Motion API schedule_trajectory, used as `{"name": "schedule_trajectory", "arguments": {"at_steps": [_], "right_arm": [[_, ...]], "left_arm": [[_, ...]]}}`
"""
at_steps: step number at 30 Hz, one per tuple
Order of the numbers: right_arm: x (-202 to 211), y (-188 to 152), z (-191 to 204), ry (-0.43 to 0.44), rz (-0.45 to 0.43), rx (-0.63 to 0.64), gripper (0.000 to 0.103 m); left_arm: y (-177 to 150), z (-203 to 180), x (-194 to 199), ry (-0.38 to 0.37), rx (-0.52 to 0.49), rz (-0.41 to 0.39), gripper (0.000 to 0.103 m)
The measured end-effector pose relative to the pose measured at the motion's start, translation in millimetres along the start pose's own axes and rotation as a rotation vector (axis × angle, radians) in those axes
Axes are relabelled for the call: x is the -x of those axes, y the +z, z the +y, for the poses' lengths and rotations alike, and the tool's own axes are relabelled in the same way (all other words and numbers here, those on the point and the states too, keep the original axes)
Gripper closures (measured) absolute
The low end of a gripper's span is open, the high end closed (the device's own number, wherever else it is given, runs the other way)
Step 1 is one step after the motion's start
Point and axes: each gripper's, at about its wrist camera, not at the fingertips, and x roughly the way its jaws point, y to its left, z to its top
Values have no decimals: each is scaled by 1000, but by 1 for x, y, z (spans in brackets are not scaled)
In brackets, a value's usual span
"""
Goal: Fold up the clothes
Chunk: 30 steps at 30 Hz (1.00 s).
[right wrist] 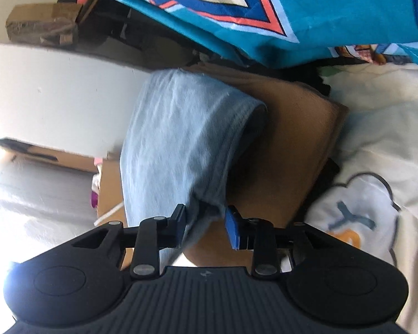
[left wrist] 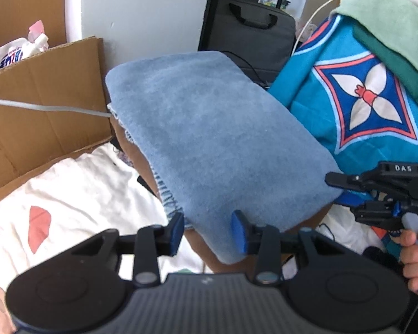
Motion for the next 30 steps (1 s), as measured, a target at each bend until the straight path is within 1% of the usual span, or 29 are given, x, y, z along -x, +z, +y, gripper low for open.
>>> {"name": "schedule_trajectory", "arguments": {"at_steps": [2,3,4,5,7,9,10,11,12,13,14,15,16,18,19,21,22,26,28,30], "right_arm": [[7,-6,6,-17,9,40,67],[12,-9,12,-28,8,74,62],[15,-12,18,-34,5,109,59],[16,-13,26,-33,2,142,49],[16,-14,40,-36,-1,195,40],[14,-15,55,-62,-2,251,30],[13,-16,62,-80,-2,277,27],[11,-16,70,-98,-3,310,24],[10,-18,79,-118,-5,347,22],[9,-20,89,-145,-11,384,21],[8,-23,99,-176,-17,421,17],[7,-24,107,-190,-17,437,13],[5,-24,115,-200,-13,446,11],[1,-26,130,-225,-8,480,2],[-3,-28,136,-237,-7,507,0],[-11,-32,148,-262,3,542,0],[-14,-34,152,-275,14,551,0],[-21,-35,169,-311,36,590,0],[-22,-33,178,-328,42,595,0],[-23,-33,188,-350,52,600,0]], "left_arm": [[-1,2,3,-1,5,2,62],[-1,3,5,0,9,1,62],[-2,2,8,3,11,0,62],[-2,2,11,7,14,-1,62],[-3,3,17,26,17,-3,64],[-4,4,23,52,21,2,61],[-4,5,25,55,34,3,58],[-5,8,29,52,52,1,53],[-5,11,32,48,71,-3,49],[-5,13,35,48,85,-6,42],[-5,14,38,51,92,-8,38],[-4,15,40,55,97,-9,35],[-4,16,44,59,106,-12,30],[-2,20,50,68,130,-15,30],[-2,22,54,76,148,-15,30],[-1,24,59,100,183,-7,20],[0,25,62,107,189,-10,12],[5,27,74,125,190,-26,9],[9,30,80,140,192,-30,9],[13,37,87,135,216,-33,8]]}}
